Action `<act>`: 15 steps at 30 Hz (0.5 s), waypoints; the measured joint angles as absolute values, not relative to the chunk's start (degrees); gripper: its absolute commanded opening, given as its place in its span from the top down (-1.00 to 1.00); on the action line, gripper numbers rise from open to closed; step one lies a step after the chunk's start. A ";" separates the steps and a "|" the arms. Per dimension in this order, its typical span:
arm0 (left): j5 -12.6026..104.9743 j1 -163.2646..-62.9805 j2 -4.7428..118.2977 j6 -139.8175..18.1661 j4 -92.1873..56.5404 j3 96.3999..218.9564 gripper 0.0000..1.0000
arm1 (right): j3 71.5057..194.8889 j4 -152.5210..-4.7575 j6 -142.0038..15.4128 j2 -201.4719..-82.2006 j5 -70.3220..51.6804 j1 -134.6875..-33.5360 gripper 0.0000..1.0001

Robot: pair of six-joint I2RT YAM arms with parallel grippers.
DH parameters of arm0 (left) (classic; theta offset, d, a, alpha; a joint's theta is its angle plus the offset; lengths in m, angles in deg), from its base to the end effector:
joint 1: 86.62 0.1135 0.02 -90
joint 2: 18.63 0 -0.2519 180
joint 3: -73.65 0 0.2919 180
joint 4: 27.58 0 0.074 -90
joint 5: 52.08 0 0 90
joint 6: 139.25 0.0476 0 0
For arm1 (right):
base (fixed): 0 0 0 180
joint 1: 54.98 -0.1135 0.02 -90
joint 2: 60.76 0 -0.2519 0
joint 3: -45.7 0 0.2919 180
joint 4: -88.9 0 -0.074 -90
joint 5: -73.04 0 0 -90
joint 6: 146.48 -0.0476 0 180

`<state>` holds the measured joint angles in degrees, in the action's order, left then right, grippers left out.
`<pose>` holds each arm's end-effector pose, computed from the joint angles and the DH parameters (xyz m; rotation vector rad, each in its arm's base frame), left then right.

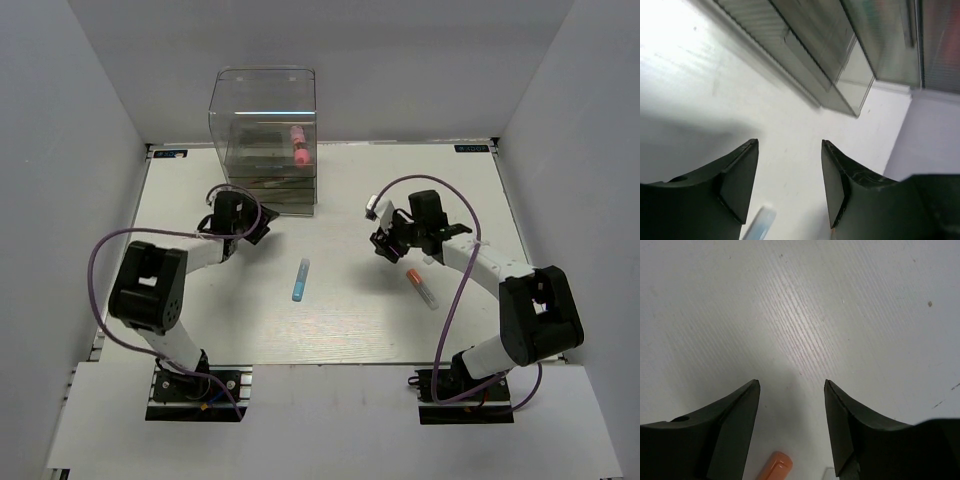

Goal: Sort the stationery into containers
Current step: Grab a piece of stationery with the right arm

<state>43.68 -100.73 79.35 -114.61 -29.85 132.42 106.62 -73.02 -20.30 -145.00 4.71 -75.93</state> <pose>0.3656 -0.0968 0.1055 -0.9652 2.1491 -0.8427 0.3219 0.1421 0.1704 -1.2412 1.8750 0.2910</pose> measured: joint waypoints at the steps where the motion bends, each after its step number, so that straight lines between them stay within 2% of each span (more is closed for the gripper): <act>1: 43.66 -100.73 77.55 -112.93 -27.16 132.47 -0.26 | 106.75 -71.97 -19.07 -145.00 4.95 -75.76 -0.21; 4: 43.36 -100.73 74.54 -107.51 -17.24 134.59 -0.33 | 107.52 -68.99 -14.13 -145.00 5.28 -74.82 -0.10; 6: 43.29 -100.67 74.45 -103.53 -11.10 136.29 -0.48 | 108.70 -65.72 -8.43 -145.02 5.15 -73.55 -0.06; 8: 43.38 -100.67 74.49 -99.97 -5.92 136.49 -0.89 | 110.66 -61.65 -0.67 -145.16 5.06 -71.61 0.03; 9: 43.51 -100.67 74.54 -98.54 -3.40 136.45 -1.00 | 112.17 -59.12 2.96 -145.53 5.12 -70.27 0.03; 12: 45.13 -100.47 74.19 -95.59 -0.65 135.42 -1.00 | 117.42 -52.82 11.99 -147.25 5.37 -65.40 0.05; 15: 47.60 -100.45 73.47 -93.52 -0.65 134.50 -1.00 | 124.17 -45.35 21.30 -150.49 5.63 -60.46 -0.05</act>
